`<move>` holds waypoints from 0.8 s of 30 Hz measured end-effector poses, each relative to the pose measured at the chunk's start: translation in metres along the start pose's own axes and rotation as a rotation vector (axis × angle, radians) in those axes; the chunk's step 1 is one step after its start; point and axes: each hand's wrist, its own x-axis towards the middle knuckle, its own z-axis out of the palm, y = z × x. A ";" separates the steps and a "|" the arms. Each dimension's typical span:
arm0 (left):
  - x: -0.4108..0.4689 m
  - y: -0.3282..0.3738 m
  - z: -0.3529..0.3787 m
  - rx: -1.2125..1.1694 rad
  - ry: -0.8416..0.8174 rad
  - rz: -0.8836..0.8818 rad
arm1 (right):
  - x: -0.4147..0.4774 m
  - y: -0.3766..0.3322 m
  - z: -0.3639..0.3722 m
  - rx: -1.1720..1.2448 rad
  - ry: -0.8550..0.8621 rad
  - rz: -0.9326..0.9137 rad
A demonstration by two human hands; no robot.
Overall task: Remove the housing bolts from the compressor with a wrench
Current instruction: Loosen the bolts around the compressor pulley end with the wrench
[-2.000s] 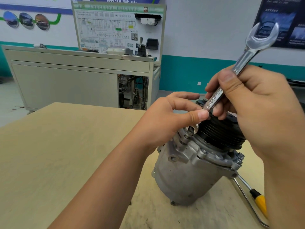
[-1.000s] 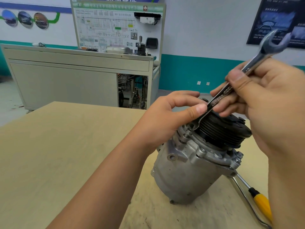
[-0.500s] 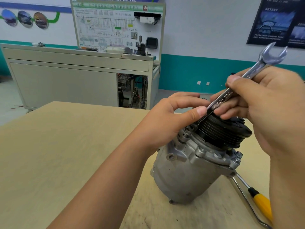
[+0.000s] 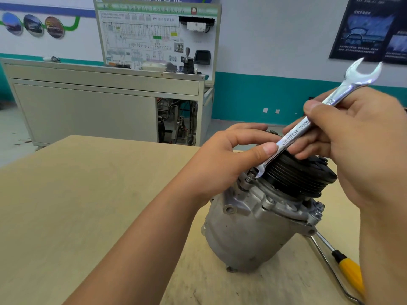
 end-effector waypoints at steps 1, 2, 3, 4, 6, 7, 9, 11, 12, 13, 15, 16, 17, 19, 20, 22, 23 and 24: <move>0.000 0.000 0.000 0.000 0.001 0.000 | 0.000 -0.001 0.000 0.002 -0.009 0.002; 0.000 0.000 0.000 -0.001 0.003 0.001 | -0.001 -0.001 -0.001 0.005 -0.019 0.003; 0.000 0.001 0.000 -0.002 0.006 0.002 | -0.001 -0.002 -0.001 0.009 -0.029 0.004; 0.000 0.001 0.000 -0.001 0.010 0.003 | -0.001 -0.002 -0.002 0.013 -0.041 0.009; 0.000 0.001 0.000 -0.002 0.015 0.007 | -0.002 -0.004 -0.003 0.038 -0.072 0.024; 0.000 0.001 0.000 -0.004 0.015 0.009 | -0.003 -0.004 -0.004 0.056 -0.089 0.028; 0.000 0.000 0.000 -0.001 0.019 0.004 | -0.003 -0.006 -0.004 0.082 -0.110 0.034; 0.001 0.000 0.000 0.004 0.021 -0.004 | -0.004 -0.007 -0.004 0.089 -0.115 0.043; 0.001 0.000 0.000 0.006 0.021 -0.004 | -0.004 -0.007 -0.004 0.092 -0.116 0.048; 0.001 0.000 0.000 0.008 0.020 -0.004 | -0.004 -0.008 -0.004 0.095 -0.117 0.053; 0.001 0.000 0.000 0.010 0.022 -0.004 | -0.005 -0.009 -0.004 0.097 -0.116 0.068; 0.001 0.000 0.000 0.007 0.022 -0.004 | -0.004 -0.009 -0.004 0.091 -0.112 0.076; 0.001 0.001 0.000 0.000 0.020 -0.005 | -0.005 -0.009 -0.003 0.078 -0.107 0.084; 0.001 0.001 -0.001 -0.014 0.012 0.003 | -0.004 -0.009 -0.002 0.047 -0.094 0.098; 0.001 0.001 -0.001 -0.016 0.008 0.007 | -0.003 -0.010 -0.002 0.037 -0.092 0.115; 0.000 0.001 -0.002 -0.019 0.005 0.007 | 0.002 -0.011 -0.001 0.006 -0.097 0.168; 0.001 0.001 -0.003 -0.020 0.003 0.009 | 0.004 -0.011 -0.001 -0.024 -0.105 0.184; 0.001 0.001 -0.003 -0.020 0.004 0.011 | 0.007 -0.012 -0.001 -0.055 -0.118 0.190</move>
